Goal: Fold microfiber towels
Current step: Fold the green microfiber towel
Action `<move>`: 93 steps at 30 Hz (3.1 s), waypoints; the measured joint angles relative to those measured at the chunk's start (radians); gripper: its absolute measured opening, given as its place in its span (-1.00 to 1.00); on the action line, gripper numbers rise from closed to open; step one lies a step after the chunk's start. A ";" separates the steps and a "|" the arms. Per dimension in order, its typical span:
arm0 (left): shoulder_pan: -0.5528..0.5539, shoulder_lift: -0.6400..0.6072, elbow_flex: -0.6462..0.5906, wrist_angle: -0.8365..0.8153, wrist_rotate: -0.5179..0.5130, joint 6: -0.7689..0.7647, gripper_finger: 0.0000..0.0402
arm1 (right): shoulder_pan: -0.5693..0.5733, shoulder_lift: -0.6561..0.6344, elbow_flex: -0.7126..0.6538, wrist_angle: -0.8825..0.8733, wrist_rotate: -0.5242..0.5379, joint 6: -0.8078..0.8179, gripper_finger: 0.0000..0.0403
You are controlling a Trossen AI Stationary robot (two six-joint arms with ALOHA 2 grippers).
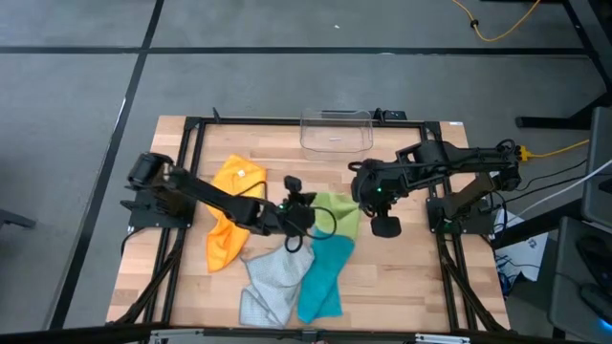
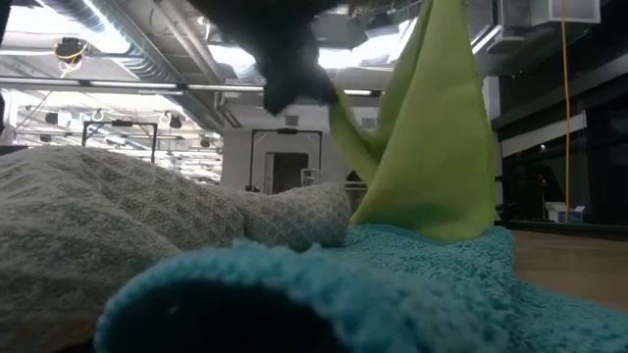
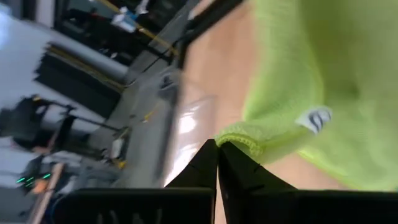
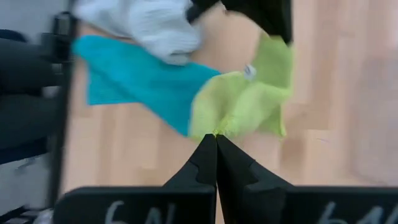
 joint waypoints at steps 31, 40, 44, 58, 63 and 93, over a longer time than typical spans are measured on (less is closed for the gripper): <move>0.337 -0.476 0.000 -0.531 0.055 -0.294 -1.00 | -0.262 -0.001 -0.040 -0.072 0.566 -0.112 -1.00; 0.234 -0.476 0.000 -0.665 0.217 -0.545 -1.00 | -0.207 -0.001 -0.159 -0.057 0.294 -0.059 -1.00; 0.174 -0.473 0.000 -0.708 0.338 -0.666 -1.00 | -0.162 -0.001 -0.199 -0.053 0.161 -0.032 -1.00; -0.082 -0.259 0.000 -0.735 0.517 -1.067 -1.00 | 0.016 -0.001 -0.446 0.103 0.029 0.126 -1.00; -0.134 -0.157 0.000 -0.694 0.516 -1.163 -1.00 | 0.061 0.000 -0.563 0.200 0.003 0.181 -1.00; 0.046 -0.088 0.000 -0.701 0.412 -1.069 -1.00 | -0.134 0.000 -0.659 0.375 0.181 0.039 -1.00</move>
